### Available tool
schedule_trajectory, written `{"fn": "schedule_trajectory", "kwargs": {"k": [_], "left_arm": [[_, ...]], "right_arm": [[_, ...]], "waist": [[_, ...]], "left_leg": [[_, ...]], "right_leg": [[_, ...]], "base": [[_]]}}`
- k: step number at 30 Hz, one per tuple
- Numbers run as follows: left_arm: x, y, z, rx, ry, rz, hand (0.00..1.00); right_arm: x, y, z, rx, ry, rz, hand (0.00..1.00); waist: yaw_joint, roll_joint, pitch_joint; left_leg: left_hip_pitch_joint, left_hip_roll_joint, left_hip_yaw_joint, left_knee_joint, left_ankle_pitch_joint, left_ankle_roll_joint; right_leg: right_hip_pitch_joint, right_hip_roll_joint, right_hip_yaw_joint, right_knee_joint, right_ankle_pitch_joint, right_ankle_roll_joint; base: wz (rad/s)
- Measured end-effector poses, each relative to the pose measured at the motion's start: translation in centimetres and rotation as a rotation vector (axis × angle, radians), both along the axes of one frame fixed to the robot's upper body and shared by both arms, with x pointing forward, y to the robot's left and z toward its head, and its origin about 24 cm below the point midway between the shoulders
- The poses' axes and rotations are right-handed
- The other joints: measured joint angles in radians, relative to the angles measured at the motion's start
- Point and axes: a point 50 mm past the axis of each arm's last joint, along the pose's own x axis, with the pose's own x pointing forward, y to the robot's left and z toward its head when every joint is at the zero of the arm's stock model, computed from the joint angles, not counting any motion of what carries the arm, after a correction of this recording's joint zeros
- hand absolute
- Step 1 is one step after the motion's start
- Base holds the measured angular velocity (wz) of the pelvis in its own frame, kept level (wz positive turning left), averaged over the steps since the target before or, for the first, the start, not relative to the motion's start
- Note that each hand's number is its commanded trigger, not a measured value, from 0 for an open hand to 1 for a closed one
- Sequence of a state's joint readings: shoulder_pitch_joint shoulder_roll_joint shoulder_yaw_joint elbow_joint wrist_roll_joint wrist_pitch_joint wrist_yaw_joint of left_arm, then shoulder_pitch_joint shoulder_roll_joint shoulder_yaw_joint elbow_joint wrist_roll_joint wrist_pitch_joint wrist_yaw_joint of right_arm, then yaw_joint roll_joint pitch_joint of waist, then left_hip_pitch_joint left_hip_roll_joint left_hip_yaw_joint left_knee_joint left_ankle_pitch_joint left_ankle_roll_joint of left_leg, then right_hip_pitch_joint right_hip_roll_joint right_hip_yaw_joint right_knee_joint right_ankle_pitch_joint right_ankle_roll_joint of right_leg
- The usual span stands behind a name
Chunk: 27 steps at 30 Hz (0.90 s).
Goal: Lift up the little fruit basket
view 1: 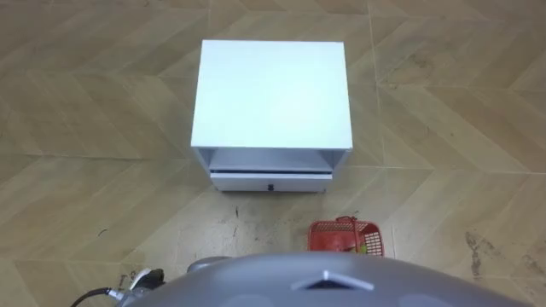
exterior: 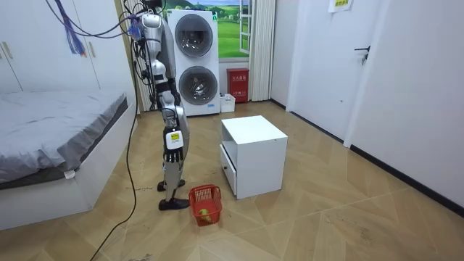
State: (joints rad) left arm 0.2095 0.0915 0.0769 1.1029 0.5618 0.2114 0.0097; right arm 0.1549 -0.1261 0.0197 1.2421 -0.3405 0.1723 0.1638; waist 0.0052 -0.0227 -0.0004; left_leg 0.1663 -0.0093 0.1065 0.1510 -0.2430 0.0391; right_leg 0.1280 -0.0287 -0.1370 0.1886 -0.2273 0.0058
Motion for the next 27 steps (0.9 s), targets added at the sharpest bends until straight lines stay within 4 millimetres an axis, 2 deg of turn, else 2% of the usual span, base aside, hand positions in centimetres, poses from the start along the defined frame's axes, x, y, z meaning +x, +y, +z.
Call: {"fn": "schedule_trajectory", "kwargs": {"k": [12,19,27], "left_arm": [[0.29,0.12,0.04,0.002,-0.027,0.017,0.0],[0.2,0.28,0.08,0.006,-0.038,0.028,0.0],[-0.1,0.25,0.02,0.015,-0.036,0.037,0.0]], "right_arm": [[0.47,-0.11,0.03,-0.02,-0.033,0.0,0.0],[0.73,-0.22,0.05,-0.035,-0.061,-0.008,0.0],[0.46,-0.25,0.04,-0.048,-0.066,-0.013,0.0]], "waist": [[0.005,-0.008,0.002],[0.008,-0.005,0.0024],[-0.001,-0.006,0.0024]], "left_leg": [[0.002,0.0,0.003,0.002,0.0,0.0],[0.001,-0.001,0.006,0.002,0.0,0.0],[-0.002,-0.003,0.003,0.002,0.0,0.0]], "right_leg": [[-0.001,-0.003,0.012,-0.003,0.0,0.0],[-0.003,0.002,0.016,-0.005,0.0,0.0],[-0.002,-0.006,0.011,-0.004,-0.002,0.003]], "base": [[0.0],[0.0],[0.0]]}}
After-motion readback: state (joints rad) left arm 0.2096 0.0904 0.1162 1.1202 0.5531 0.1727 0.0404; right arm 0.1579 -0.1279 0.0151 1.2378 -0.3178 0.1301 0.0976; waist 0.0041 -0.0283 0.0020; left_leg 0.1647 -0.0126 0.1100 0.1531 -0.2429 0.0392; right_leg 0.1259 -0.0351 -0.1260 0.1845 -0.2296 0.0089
